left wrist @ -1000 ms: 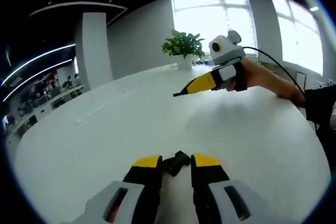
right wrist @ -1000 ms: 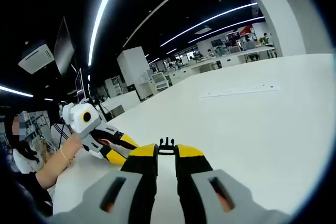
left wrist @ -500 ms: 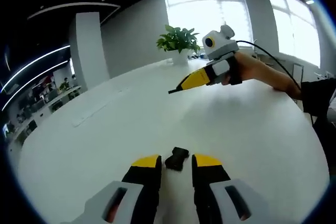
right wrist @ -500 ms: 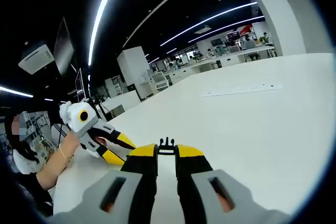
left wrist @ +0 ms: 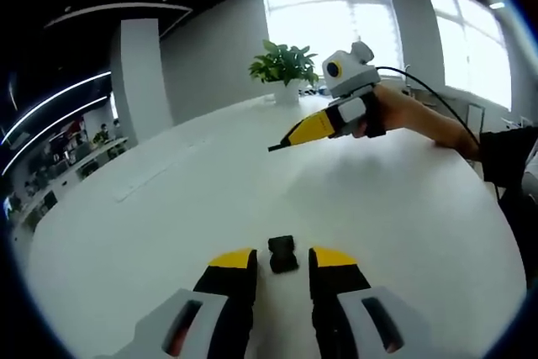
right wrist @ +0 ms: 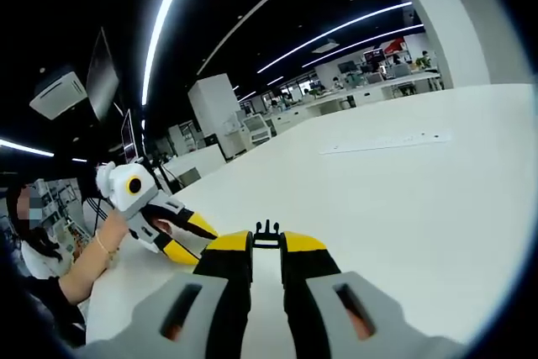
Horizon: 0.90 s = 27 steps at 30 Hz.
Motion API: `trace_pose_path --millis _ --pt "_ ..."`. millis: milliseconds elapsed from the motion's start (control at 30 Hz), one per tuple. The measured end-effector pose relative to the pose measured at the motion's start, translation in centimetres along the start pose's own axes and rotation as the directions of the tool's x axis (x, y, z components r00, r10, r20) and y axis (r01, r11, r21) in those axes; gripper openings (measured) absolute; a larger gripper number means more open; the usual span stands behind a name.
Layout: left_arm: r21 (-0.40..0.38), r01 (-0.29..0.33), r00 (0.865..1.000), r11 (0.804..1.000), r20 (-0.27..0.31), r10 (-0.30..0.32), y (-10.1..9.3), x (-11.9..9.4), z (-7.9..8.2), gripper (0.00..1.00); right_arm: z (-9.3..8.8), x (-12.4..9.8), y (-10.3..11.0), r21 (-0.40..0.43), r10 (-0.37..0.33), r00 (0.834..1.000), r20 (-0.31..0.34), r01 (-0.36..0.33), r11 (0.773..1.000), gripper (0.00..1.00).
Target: Snap the two parts of the plastic buckle together until the buckle closes and remains connected.
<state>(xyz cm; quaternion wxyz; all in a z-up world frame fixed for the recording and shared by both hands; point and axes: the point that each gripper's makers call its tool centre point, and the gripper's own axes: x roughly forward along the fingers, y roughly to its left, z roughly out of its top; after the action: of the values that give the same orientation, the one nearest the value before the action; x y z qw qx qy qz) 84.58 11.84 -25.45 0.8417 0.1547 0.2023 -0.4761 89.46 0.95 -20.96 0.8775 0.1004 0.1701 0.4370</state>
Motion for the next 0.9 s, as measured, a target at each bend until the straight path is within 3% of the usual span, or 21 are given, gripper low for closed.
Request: trace_pose_path --millis 433,900 --pt "-0.044 0.016 1.0 0.999 0.014 -0.015 -0.01 0.37 -0.01 0.19 -0.14 0.16 0.1 0.011 0.007 1.0 -0.003 -0.006 1.0 0.13" --pt "-0.02 0.03 0.999 0.999 0.021 -0.029 -0.49 0.65 0.24 0.13 -0.11 0.31 0.04 0.01 0.01 1.0 -0.01 -0.01 1.0 0.13"
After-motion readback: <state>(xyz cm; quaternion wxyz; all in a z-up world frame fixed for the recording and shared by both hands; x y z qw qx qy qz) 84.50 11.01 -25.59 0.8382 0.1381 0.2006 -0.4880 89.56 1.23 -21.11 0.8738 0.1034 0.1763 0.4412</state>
